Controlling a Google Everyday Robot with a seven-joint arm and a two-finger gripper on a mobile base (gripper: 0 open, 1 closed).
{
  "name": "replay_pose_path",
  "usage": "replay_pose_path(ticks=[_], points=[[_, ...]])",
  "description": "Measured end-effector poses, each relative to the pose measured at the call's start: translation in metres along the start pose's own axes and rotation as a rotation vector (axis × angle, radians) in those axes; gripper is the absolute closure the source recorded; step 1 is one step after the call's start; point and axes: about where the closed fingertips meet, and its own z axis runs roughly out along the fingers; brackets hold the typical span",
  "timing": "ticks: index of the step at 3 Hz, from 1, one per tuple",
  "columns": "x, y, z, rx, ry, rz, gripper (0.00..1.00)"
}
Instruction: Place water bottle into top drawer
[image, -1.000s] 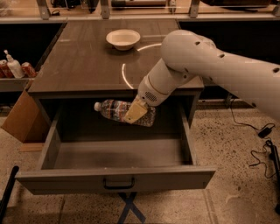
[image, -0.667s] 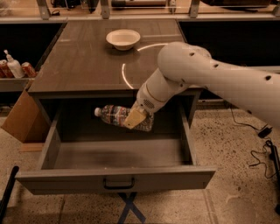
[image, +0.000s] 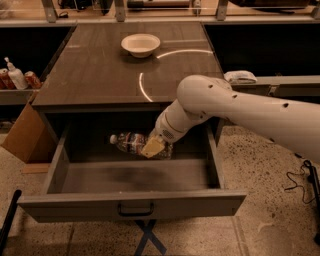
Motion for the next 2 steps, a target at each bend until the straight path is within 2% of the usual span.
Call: replay_pose_path(ticks=[2], points=[[0.012, -0.004, 0.03, -0.008, 0.013, 0.016, 0.51]])
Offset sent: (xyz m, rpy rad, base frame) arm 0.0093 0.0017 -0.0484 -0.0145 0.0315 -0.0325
